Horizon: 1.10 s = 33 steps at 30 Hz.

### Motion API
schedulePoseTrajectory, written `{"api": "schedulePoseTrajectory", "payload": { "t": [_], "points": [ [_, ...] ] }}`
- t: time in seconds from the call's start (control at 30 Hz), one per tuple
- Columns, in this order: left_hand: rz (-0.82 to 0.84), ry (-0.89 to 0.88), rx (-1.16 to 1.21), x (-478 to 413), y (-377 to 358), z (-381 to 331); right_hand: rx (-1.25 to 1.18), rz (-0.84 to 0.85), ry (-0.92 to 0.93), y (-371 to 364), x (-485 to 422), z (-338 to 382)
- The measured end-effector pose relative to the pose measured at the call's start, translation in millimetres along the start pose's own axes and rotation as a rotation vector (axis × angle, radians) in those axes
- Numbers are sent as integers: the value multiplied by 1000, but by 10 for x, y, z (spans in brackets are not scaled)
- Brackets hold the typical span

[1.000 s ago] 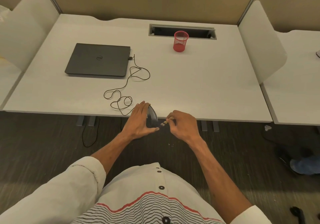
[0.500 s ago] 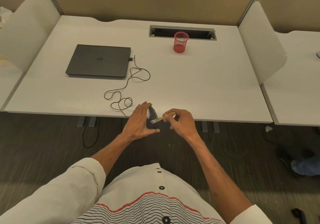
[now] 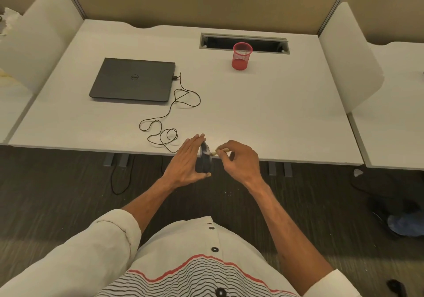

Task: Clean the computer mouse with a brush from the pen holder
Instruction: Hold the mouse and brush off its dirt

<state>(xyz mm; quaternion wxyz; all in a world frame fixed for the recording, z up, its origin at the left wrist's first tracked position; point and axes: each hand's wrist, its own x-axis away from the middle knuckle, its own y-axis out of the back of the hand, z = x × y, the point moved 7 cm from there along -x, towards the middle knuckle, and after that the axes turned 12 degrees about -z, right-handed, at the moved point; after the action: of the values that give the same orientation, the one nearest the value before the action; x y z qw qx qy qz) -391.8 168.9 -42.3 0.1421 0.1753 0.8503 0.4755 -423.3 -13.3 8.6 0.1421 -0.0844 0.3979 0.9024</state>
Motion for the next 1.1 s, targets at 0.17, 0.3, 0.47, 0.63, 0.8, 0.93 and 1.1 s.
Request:
{"api": "schedulePoseTrajectory", "payload": {
  "t": [0.17, 0.3, 0.47, 0.63, 0.8, 0.93, 1.1],
  "points": [
    [-16, 13, 62, 41, 9, 27, -102, 62, -88, 23, -23, -141],
    [2, 10, 79, 45, 0, 22, -155, -93, -131, 82, -103, -204],
    [10, 24, 120, 49, 3, 35, -163, -15, -90, -51, -99, -154],
    [8, 30, 140, 65, 17, 50, -99, 62, -110, -96, -80, -204],
    [20, 34, 150, 80, 8, 63, -58, 84, -146, -57, -76, -283],
    [22, 31, 140, 72, 12, 46, -179, -62, -178, 12, -80, -230],
    [29, 38, 125, 68, 20, 52, -174, -30, -79, -22, -37, -67]
  ]
}}
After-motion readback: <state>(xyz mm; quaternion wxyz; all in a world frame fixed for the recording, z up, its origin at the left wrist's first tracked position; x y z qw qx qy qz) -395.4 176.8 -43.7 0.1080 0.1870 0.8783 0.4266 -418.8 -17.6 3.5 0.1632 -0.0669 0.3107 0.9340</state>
